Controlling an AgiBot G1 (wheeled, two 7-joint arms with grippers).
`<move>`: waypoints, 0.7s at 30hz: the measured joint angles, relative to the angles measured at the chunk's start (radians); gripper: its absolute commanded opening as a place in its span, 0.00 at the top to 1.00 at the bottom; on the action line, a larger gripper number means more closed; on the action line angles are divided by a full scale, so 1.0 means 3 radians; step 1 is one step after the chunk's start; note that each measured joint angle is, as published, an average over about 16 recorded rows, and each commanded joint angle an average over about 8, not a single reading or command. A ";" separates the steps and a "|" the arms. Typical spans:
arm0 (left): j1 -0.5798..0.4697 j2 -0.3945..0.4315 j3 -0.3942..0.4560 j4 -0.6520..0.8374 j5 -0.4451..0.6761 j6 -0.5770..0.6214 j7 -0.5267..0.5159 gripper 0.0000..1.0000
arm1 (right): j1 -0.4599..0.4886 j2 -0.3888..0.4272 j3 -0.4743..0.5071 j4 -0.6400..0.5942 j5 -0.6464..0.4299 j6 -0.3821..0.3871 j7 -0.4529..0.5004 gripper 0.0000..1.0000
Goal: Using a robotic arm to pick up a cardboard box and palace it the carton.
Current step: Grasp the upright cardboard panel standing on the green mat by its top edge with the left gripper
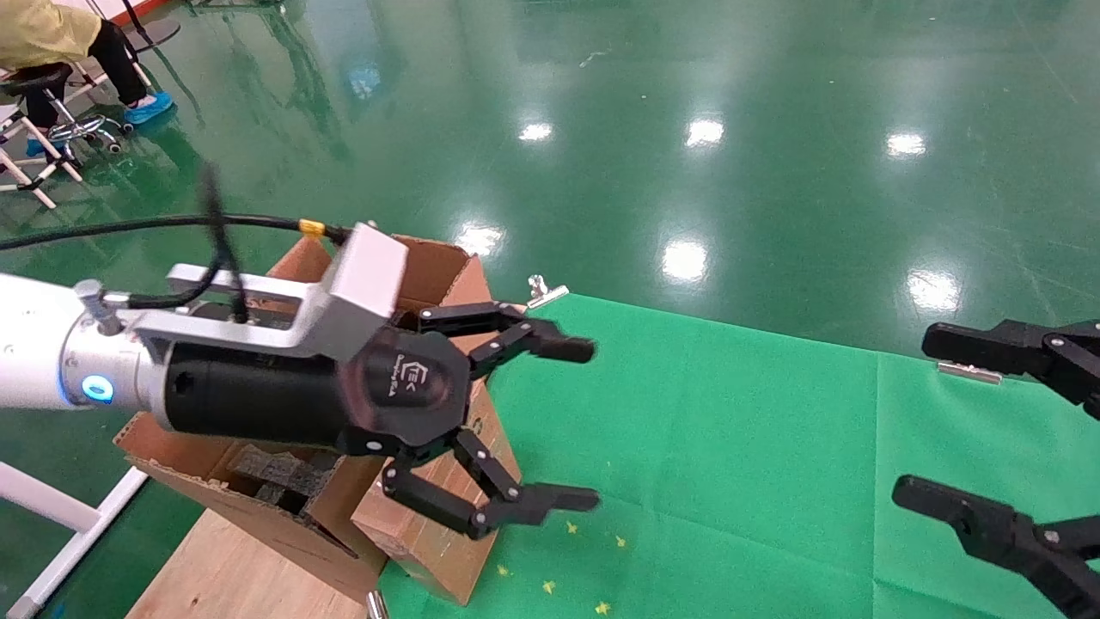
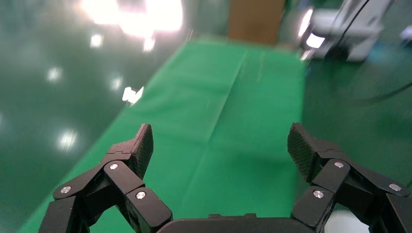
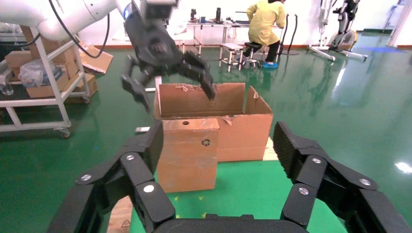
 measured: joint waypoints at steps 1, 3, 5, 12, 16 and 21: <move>-0.0077 -0.0013 0.0045 -0.0012 0.0105 0.0010 -0.0083 0.00 | 0.0000 0.0000 0.0000 0.0000 0.0000 0.0000 0.0000 1.00; -0.0217 -0.0033 0.0129 -0.0033 0.0296 0.0031 -0.0237 0.00 | 0.0000 0.0000 0.0000 0.0000 0.0000 0.0000 0.0000 1.00; -0.0360 -0.0050 0.0215 -0.0054 0.0494 0.0054 -0.0390 0.00 | 0.0000 0.0000 0.0000 0.0000 0.0000 0.0000 0.0000 1.00; -0.0730 -0.0060 0.0443 -0.0085 0.0981 0.0132 -0.0757 0.00 | -0.0001 0.0000 0.0000 -0.0001 0.0001 0.0001 0.0000 1.00; -0.0839 -0.0052 0.0535 -0.0057 0.1114 0.0155 -0.0885 0.00 | -0.0001 0.0001 0.0000 -0.0001 0.0001 0.0001 0.0000 1.00; -0.0958 -0.0026 0.0668 -0.0015 0.1248 0.0171 -0.1113 0.00 | -0.0001 0.0001 0.0001 -0.0001 0.0002 0.0001 0.0000 1.00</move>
